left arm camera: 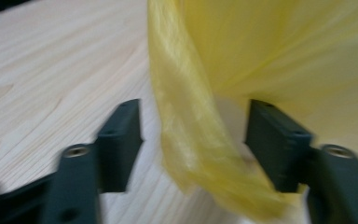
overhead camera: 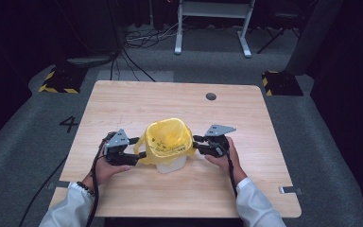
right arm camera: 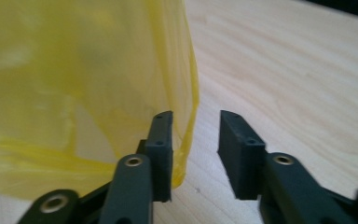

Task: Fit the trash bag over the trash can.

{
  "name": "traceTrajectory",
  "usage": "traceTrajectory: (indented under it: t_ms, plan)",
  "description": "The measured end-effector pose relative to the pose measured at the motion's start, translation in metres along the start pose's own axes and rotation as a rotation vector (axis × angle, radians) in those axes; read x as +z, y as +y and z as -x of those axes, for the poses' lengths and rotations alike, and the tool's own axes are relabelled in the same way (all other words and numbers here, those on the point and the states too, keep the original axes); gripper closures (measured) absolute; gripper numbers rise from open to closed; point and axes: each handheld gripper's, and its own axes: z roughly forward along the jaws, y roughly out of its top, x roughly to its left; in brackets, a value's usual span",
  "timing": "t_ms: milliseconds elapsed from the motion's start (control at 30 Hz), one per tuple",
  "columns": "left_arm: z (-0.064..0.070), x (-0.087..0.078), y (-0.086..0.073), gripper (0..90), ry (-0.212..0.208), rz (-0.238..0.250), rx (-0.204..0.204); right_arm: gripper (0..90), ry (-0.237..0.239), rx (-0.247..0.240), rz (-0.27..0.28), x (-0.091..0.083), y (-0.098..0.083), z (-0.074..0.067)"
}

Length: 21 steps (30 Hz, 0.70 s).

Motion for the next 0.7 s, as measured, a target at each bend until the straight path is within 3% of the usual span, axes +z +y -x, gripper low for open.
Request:
traceTrajectory:
  t_ms: [67,100,133,200,267,300,367,433,567,600,667,700]
  plan:
    - [0.001,-0.006,0.001,24.0,-0.002,0.013,0.01,60.0,-0.004,0.004,0.02,-0.005,0.0,0.001]
    - [0.005,-0.015,0.002,20.2,-0.021,0.033,-0.01,52.9,-0.015,0.003,0.05,-0.015,0.002,0.001]
    - [0.005,-0.015,0.002,19.1,-0.021,0.033,-0.01,52.9,-0.015,0.003,0.05,-0.015,0.002,0.001]
    - [0.011,-0.023,0.003,23.3,-0.027,0.055,0.014,50.6,-0.019,-0.017,0.074,-0.027,0.005,-0.001]
    - [0.021,-0.027,0.004,25.4,-0.018,0.035,0.063,50.3,-0.019,-0.028,0.081,-0.031,0.006,-0.003]
    - [0.029,-0.026,0.001,31.8,-0.064,0.025,0.079,49.9,0.0,-0.06,0.092,-0.042,0.007,-0.007]
    - [0.037,-0.022,-0.003,32.6,-0.06,-0.01,0.114,47.7,0.015,-0.093,0.094,-0.05,0.006,-0.012]
    - [0.042,-0.016,-0.005,42.1,-0.046,-0.025,0.149,47.3,0.066,-0.116,0.105,-0.057,0.003,-0.018]
    - [0.043,-0.007,-0.003,57.6,-0.069,-0.032,0.169,44.4,0.109,-0.193,0.079,-0.054,0.001,-0.036]
    - [0.043,-0.007,-0.003,62.3,-0.069,-0.032,0.169,44.4,0.109,-0.193,0.079,-0.054,0.001,-0.036]
    - [0.043,-0.003,-0.002,66.6,-0.089,-0.024,0.193,48.7,0.098,-0.233,0.063,-0.047,0.001,-0.045]
    - [0.042,-0.001,-0.002,72.7,-0.098,-0.023,0.196,67.3,0.066,-0.268,0.036,-0.039,0.001,-0.05]
